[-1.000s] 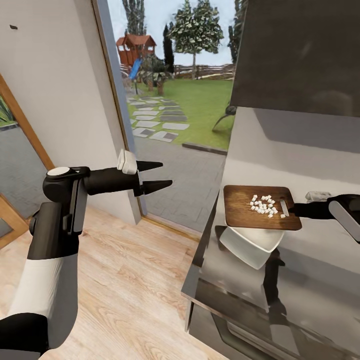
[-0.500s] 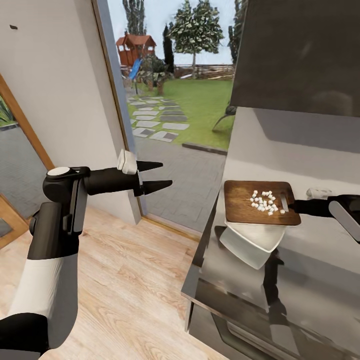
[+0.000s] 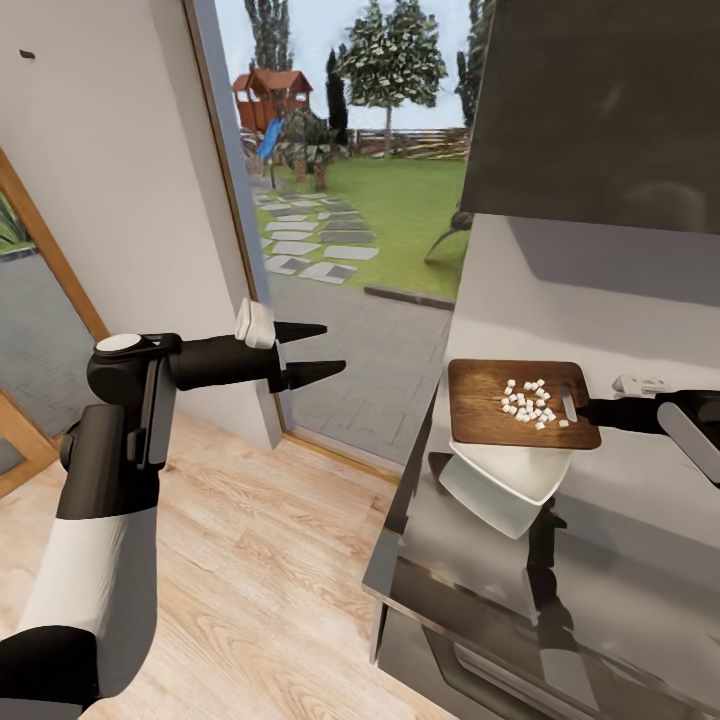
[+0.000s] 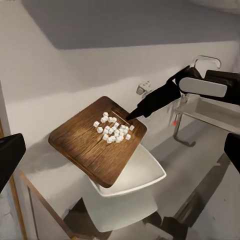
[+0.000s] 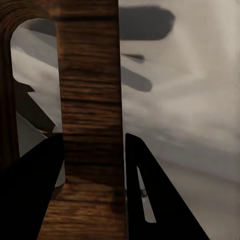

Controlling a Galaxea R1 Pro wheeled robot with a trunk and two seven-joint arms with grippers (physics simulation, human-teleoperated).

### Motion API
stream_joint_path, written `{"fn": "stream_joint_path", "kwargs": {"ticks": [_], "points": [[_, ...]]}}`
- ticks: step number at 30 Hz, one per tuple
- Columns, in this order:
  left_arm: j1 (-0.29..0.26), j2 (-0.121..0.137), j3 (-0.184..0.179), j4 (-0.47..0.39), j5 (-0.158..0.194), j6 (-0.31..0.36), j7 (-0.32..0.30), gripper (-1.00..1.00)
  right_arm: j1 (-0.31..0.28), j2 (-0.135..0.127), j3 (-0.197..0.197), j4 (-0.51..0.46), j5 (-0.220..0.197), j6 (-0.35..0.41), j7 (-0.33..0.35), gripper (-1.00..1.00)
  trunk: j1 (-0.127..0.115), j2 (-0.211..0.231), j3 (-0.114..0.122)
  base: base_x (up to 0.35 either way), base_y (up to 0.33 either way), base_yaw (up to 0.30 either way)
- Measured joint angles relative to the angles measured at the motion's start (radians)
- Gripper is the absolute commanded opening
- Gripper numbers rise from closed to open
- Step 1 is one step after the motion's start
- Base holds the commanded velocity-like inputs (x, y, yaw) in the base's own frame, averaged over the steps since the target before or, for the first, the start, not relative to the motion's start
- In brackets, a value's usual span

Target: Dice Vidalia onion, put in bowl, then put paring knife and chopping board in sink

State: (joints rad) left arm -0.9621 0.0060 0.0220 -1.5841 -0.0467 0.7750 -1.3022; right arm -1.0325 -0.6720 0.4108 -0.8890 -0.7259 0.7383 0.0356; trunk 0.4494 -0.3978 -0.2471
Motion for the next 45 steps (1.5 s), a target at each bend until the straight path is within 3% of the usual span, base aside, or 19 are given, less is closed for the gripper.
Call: {"fn": "stream_joint_path", "kwargs": {"ticks": [9,25,45], "points": [[0.000,-0.003,0.000,0.000,0.000,0.000,-0.001,1.00,0.000,0.002,0.000,0.007,0.000,-0.055,-0.001,-1.00,0.000,0.000,0.000,0.000,0.000,0.000],[0.000,-0.003,0.000,0.000,0.000,0.000,-0.001,1.00,0.000,0.003,0.002,0.013,0.001,-0.066,-0.001,-1.00,0.000,0.000,0.000,0.000,0.000,0.000],[0.000,-0.003,0.000,0.000,0.000,0.000,-0.001,1.00,0.000,0.018,0.023,0.029,0.001,-0.136,0.000,-1.00,0.000,0.000,0.000,0.000,0.000,0.000]]}}
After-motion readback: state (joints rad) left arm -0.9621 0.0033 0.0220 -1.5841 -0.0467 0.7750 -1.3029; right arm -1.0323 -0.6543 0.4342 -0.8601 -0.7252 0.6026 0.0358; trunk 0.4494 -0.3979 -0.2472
